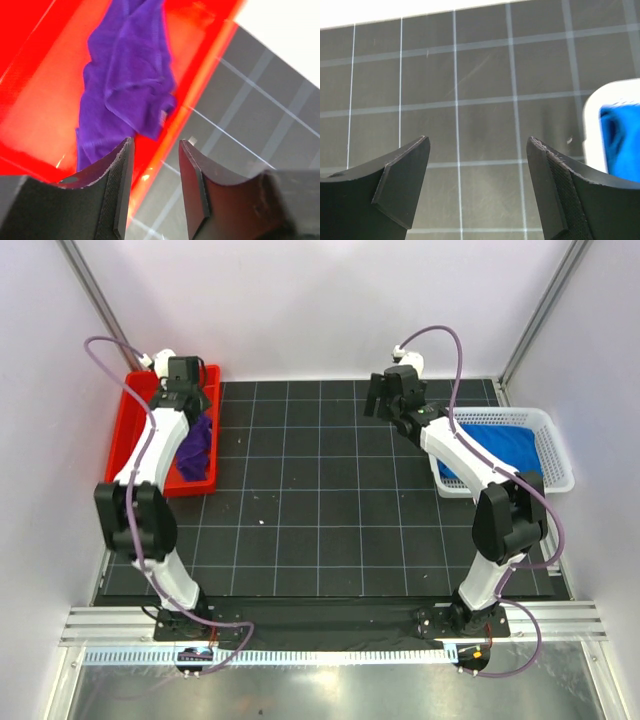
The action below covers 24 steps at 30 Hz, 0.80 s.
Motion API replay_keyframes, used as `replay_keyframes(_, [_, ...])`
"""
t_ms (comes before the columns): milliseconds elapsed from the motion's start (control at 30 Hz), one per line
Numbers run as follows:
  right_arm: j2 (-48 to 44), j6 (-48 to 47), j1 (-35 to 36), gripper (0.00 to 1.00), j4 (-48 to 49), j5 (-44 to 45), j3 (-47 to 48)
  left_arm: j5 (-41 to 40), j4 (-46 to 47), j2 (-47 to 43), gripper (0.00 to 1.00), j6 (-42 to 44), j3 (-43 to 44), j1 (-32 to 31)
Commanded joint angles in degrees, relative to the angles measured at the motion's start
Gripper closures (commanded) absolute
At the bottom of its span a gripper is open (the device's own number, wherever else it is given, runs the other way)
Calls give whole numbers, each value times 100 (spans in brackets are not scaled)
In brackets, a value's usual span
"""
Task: Fold and stack the towels
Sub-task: Grab crumpled towel
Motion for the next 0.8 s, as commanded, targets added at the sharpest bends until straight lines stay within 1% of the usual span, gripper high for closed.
replay_keyframes(0, [-313, 309, -2, 16, 484, -638, -289, -322, 294, 850, 56, -16, 528, 290])
replay_keyframes(67, [-356, 327, -2, 18, 519, -804, -403, -409, 426, 1213, 56, 19, 749, 344])
replay_keyframes(100, [-374, 353, -2, 18, 624, -927, -464, -392, 470, 1502, 56, 54, 941, 536])
replay_keyframes(233, [-392, 371, -2, 19, 678, -1078, -553, -357, 524, 2206, 57, 151, 1372, 730])
replay_keyframes(333, [-409, 415, -2, 19, 695, -1139, -570, -330, 462, 2488, 57, 142, 1505, 836])
replay_keyframes(600, [-322, 520, 6, 20, 783, -1412, -623, -260, 427, 2735, 58, 142, 1558, 994])
replay_keyframes(767, [-304, 520, 6, 21, 757, -1394, -614, -93, 427, 2875, 60, 160, 1558, 1073])
